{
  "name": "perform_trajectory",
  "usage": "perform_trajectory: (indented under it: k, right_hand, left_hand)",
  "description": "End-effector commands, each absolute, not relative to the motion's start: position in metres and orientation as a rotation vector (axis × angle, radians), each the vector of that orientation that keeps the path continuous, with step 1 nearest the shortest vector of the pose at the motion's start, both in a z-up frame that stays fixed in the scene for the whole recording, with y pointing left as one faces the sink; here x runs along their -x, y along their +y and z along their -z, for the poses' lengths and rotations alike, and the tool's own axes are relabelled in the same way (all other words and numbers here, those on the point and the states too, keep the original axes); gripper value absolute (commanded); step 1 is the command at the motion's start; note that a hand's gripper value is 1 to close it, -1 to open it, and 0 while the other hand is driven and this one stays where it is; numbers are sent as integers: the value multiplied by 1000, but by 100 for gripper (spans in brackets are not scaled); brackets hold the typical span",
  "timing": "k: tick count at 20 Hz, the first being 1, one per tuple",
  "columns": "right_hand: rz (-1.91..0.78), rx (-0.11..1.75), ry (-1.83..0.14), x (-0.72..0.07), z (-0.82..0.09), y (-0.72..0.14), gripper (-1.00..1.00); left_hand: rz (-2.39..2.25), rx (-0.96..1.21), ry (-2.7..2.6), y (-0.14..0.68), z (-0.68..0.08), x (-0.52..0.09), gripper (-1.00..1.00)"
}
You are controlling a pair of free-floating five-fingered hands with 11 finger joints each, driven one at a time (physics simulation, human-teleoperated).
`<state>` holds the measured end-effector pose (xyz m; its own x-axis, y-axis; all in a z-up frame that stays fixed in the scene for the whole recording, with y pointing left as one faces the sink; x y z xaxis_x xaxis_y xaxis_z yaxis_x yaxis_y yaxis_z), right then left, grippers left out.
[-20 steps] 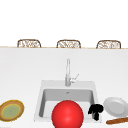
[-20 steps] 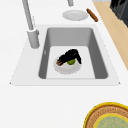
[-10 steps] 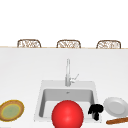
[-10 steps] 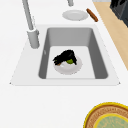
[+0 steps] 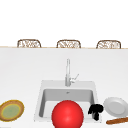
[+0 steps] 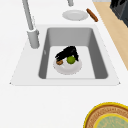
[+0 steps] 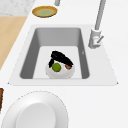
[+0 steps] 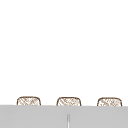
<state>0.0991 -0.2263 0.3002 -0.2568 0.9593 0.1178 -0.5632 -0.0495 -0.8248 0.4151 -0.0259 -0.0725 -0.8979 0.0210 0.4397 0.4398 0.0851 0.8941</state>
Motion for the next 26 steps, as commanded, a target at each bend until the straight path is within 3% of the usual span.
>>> perform_trajectory:
  k: [1,8,17,26]
  right_hand:
    - [-1608,577,-954,-99,-300,-226,0]
    - [-1608,577,-954,-99,-300,-226,0]
    - [-1608,577,-954,-99,-300,-226,0]
    - [-1608,577,-954,-99,-300,-226,0]
  left_hand:
    - [1924,458,-2021,-34,73,-389,-100]
    - [1827,534,-1991,-22,75,-380,-100]
    - [1887,464,-2036,-22,49,-315,-100]
    - [1705,676,-1923,-7,52,-345,-100]
